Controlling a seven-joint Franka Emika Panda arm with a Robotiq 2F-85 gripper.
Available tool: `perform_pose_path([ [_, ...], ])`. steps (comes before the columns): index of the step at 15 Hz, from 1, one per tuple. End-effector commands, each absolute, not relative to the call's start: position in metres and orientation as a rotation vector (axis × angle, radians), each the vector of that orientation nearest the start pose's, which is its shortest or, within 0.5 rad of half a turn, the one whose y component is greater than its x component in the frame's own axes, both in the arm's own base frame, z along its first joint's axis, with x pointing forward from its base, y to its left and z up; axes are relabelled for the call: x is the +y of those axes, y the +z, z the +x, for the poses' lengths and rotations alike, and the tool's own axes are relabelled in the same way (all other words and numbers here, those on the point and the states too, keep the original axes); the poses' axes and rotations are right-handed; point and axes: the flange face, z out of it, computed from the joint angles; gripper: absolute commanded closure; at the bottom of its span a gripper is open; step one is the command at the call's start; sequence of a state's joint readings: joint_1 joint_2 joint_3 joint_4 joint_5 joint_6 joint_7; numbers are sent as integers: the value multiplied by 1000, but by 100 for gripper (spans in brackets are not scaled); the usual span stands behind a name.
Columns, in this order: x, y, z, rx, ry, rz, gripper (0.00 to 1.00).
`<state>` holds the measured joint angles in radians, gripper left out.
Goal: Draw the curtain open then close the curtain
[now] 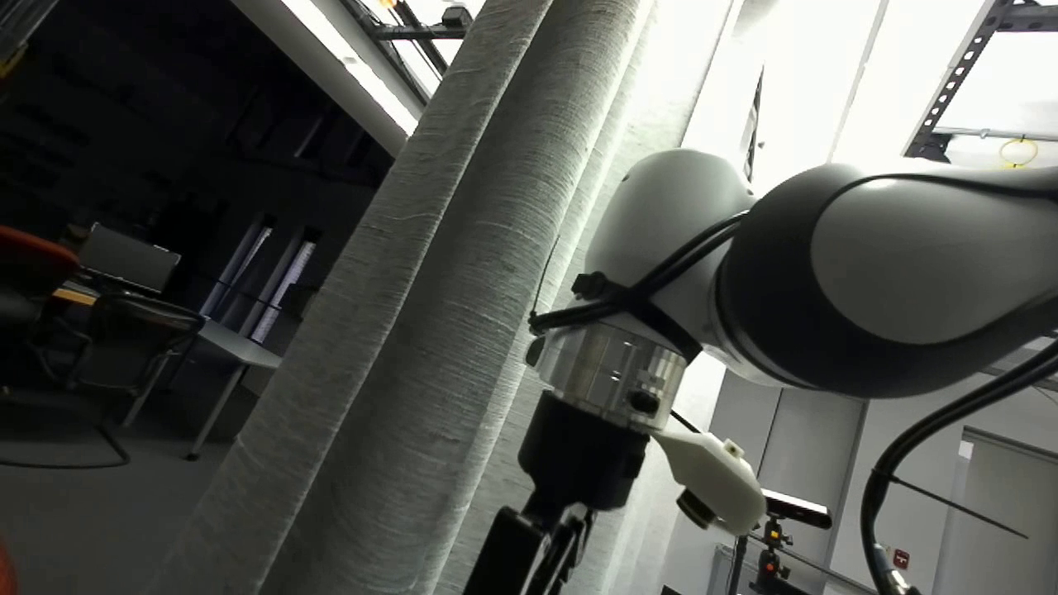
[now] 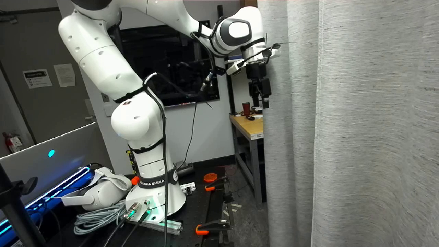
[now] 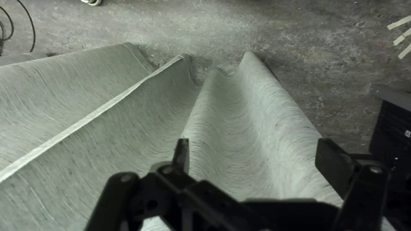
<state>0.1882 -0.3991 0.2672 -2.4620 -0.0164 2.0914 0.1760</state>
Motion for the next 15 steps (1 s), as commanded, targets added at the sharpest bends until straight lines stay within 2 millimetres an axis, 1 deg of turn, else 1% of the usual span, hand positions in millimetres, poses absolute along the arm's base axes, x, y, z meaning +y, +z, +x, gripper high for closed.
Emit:
perform_pose_path([
  [1,203,447,383,-580,-112,-3114,0],
  [6,233,458,375,-818,-156,-2967,0],
  [9,249,470,368,-938,-199,-2886,0],
  [12,255,482,367,-984,-256,-2863,0],
  [13,254,472,366,-946,-220,-2906,0],
  [15,254,472,365,-948,-222,-2906,0],
])
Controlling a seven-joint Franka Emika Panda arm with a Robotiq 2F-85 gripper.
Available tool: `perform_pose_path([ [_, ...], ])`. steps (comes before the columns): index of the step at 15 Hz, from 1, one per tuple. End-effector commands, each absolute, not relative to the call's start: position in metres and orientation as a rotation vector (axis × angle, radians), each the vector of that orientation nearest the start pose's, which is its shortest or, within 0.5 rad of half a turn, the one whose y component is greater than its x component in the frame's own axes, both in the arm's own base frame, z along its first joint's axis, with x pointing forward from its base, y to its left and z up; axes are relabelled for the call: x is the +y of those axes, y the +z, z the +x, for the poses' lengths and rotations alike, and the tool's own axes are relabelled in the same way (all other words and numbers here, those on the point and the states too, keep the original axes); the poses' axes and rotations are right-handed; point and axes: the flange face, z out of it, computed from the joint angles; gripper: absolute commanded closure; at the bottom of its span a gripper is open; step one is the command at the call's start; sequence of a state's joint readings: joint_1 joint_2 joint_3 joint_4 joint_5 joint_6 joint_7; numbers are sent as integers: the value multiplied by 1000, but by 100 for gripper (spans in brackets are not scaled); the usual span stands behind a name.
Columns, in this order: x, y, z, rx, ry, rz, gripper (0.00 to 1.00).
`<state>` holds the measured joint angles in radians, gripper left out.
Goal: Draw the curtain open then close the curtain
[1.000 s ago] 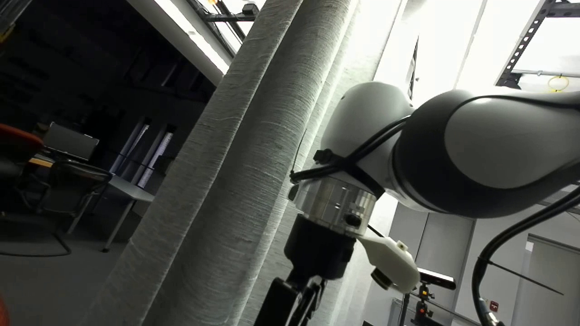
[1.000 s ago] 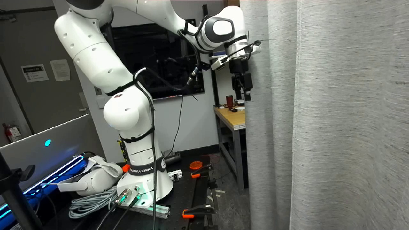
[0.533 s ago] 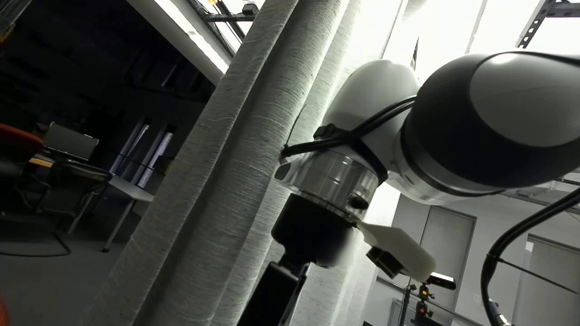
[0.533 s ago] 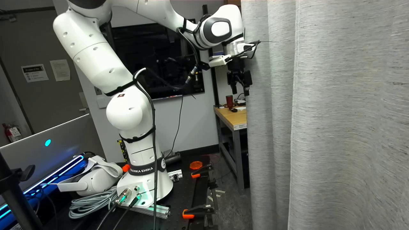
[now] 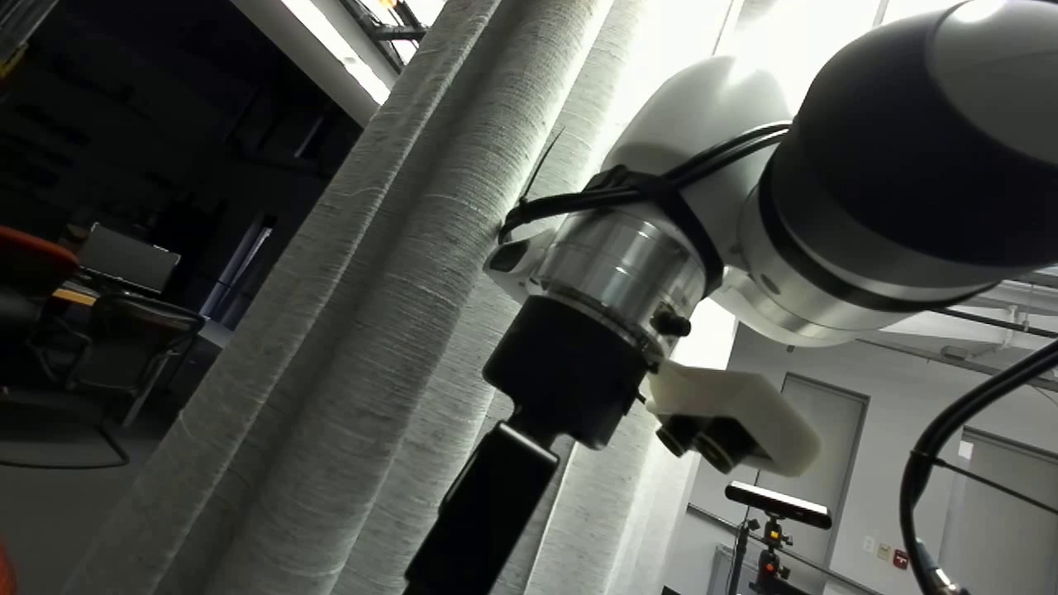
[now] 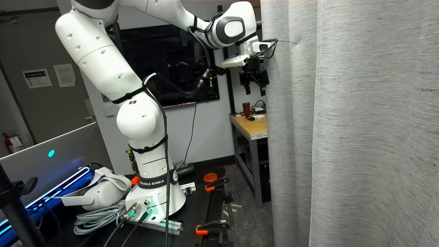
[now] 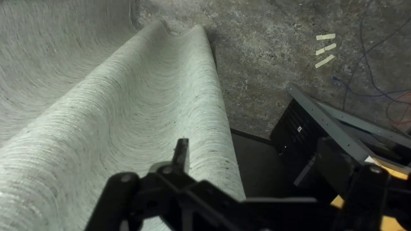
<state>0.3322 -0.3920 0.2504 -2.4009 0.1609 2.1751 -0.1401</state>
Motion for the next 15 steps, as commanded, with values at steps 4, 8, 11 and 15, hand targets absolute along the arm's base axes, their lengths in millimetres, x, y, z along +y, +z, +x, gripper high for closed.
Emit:
perform_pose_path([
  [4,254,470,365,-948,-214,-2908,0],
  [8,262,476,370,-867,-382,-2894,0],
  [11,266,489,377,-767,-528,-2867,0],
  [15,260,508,384,-641,-677,-2820,0],
])
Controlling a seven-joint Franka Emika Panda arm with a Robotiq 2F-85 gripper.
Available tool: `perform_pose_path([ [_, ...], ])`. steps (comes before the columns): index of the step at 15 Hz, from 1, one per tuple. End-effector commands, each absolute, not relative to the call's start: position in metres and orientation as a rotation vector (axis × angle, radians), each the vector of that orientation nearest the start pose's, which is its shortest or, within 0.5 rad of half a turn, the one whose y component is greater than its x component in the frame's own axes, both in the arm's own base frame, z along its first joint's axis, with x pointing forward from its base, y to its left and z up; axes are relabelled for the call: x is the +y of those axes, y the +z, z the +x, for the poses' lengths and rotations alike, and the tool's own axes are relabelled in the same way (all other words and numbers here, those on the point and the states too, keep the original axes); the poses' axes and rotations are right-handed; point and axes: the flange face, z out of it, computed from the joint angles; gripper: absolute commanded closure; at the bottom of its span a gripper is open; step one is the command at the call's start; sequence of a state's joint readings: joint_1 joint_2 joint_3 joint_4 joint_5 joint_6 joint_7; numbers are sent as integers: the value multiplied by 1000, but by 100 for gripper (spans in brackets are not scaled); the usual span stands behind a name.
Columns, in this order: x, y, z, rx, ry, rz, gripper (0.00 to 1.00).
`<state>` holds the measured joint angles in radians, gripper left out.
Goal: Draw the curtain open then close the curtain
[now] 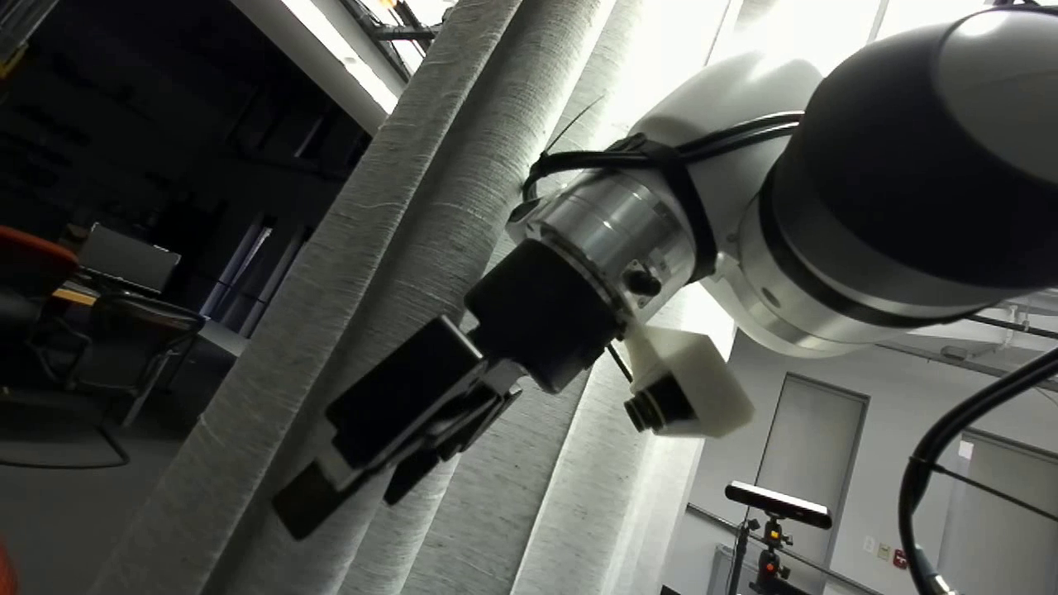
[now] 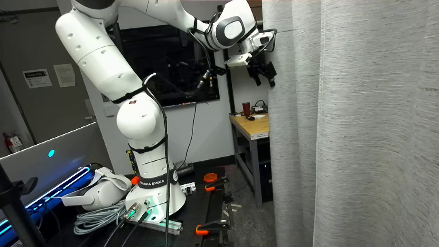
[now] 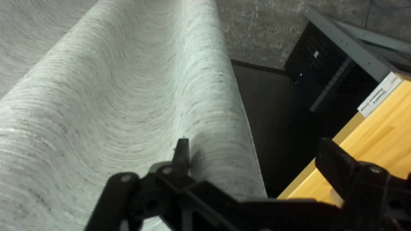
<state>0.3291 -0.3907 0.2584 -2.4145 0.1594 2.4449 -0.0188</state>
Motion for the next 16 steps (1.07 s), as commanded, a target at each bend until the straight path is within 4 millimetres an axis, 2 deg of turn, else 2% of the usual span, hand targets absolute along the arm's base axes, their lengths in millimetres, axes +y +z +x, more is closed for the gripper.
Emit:
perform_pose_path([
  [1,259,512,386,-610,-710,-2805,0],
  [5,260,536,389,-499,-834,-2733,0],
  [16,269,632,408,-243,-1169,-2484,0],
])
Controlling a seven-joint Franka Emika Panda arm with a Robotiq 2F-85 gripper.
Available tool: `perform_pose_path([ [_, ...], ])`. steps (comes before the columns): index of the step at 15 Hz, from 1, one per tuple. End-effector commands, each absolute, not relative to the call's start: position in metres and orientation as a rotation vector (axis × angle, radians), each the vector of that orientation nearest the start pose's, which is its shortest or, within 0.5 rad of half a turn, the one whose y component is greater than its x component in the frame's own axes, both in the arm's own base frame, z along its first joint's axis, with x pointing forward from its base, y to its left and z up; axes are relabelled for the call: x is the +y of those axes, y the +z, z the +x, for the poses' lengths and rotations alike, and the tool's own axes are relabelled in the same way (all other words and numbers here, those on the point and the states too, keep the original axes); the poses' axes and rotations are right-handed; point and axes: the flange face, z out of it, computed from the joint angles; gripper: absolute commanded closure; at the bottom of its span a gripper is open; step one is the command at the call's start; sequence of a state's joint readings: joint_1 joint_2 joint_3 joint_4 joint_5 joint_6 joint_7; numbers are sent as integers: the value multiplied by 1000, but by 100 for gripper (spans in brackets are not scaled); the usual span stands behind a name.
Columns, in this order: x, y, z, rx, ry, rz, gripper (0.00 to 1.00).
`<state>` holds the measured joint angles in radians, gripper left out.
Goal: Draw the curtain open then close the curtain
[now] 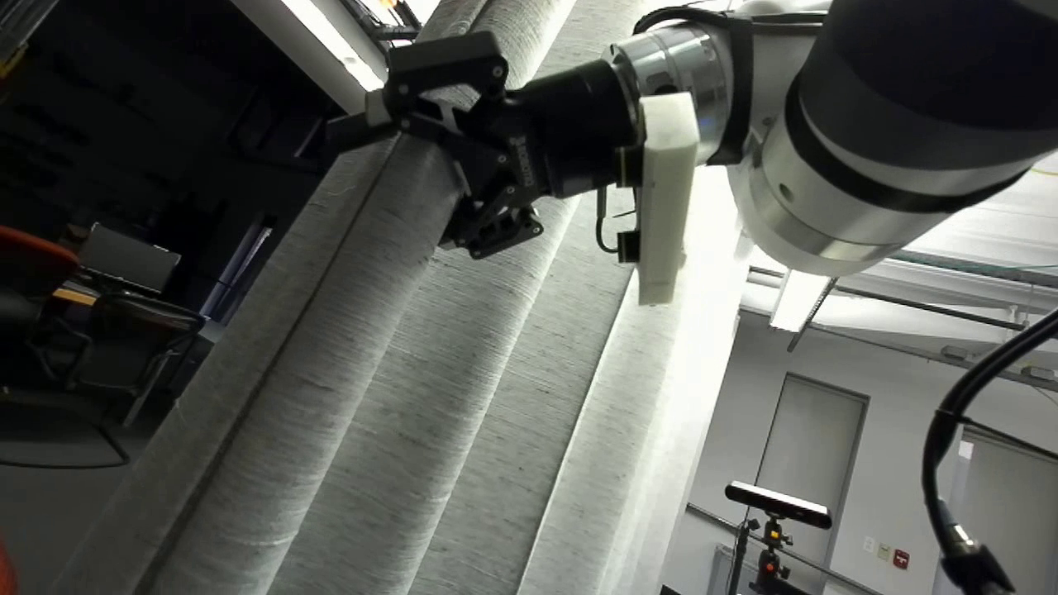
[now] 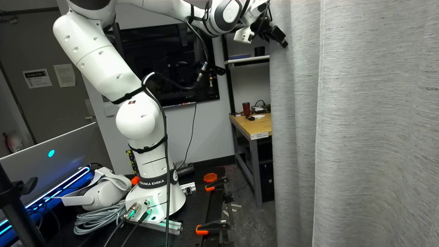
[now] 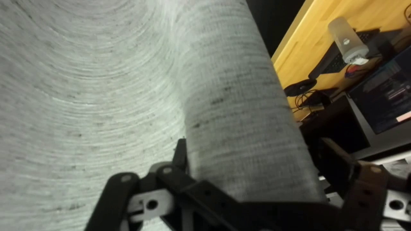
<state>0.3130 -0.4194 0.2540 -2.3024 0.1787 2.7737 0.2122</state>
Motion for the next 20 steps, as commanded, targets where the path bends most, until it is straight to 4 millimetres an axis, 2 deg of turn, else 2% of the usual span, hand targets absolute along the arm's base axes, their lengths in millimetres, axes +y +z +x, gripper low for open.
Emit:
perform_pose_path([
  [1,270,640,411,-222,-1196,-2464,0],
  [7,273,690,426,-92,-1305,-2356,0],
  [10,278,705,432,-56,-1335,-2332,0],
  [11,280,708,433,-48,-1342,-2328,25],
  [12,282,710,435,-43,-1349,-2327,28],
  [13,285,711,437,-36,-1354,-2326,35],
  [20,290,709,452,22,-1371,-2341,89],
])
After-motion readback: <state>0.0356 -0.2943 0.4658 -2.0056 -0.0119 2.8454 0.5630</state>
